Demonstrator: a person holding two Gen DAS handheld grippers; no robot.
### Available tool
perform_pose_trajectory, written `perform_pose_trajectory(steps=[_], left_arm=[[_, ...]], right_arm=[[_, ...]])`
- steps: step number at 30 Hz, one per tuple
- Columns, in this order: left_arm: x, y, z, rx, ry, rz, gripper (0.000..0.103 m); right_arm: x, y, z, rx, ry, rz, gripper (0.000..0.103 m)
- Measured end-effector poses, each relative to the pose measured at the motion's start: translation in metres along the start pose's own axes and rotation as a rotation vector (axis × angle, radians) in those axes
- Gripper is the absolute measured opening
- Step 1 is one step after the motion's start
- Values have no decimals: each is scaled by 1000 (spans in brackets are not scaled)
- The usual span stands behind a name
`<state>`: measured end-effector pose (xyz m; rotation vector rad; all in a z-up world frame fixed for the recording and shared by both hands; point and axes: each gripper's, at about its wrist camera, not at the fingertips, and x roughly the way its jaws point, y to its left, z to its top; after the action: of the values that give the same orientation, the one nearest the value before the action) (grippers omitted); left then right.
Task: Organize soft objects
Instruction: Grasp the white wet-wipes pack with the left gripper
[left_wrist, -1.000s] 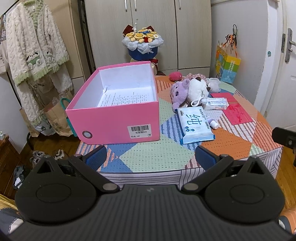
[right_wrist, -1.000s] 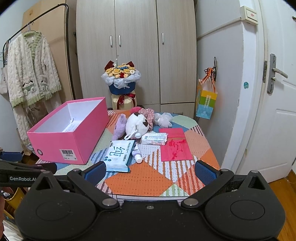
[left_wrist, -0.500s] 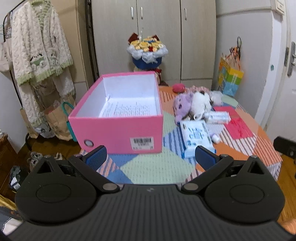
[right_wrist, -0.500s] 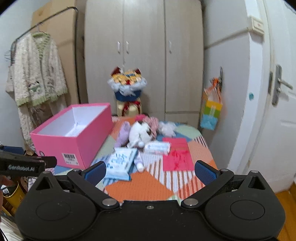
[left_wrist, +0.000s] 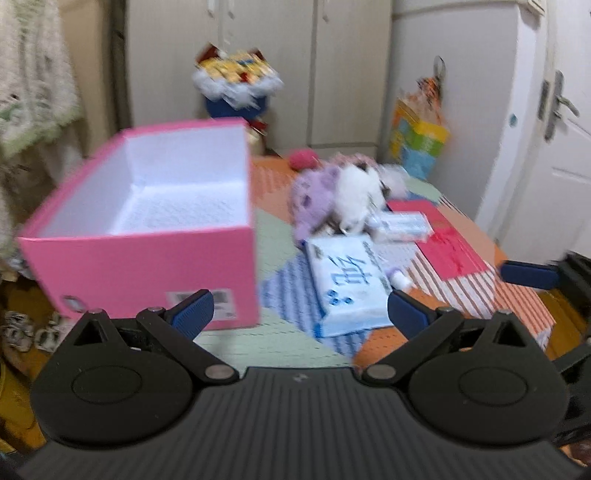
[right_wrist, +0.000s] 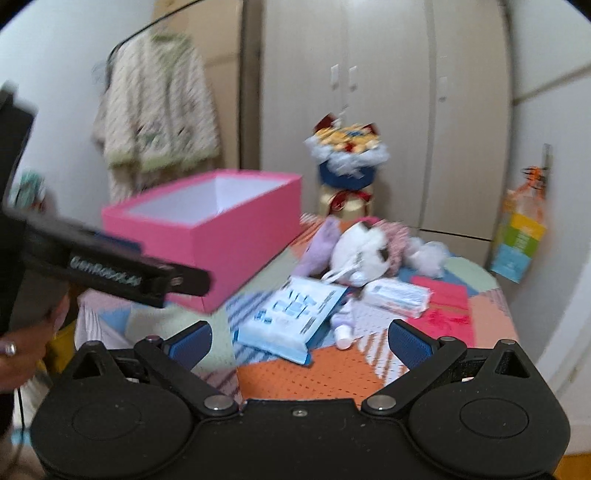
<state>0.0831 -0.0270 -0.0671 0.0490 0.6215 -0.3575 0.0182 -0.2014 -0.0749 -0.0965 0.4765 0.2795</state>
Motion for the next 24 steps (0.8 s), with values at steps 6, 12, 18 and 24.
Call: perform_pose_trajectory(steps=[6, 12, 18, 24], left_arm=[[43, -7, -3, -19, 96, -126, 95], [68, -13, -1, -25, 106, -146, 92], [84, -11, 3, -40, 110, -198, 92], [96, -11, -2, -68, 169, -223, 75]], right_arm=[[42, 0, -8, -78, 30, 77, 97], [75, -8, -13, -81, 49, 156, 93], [93, -11, -19, -98, 48, 184, 90], [100, -18, -22, -84, 37, 232, 89]])
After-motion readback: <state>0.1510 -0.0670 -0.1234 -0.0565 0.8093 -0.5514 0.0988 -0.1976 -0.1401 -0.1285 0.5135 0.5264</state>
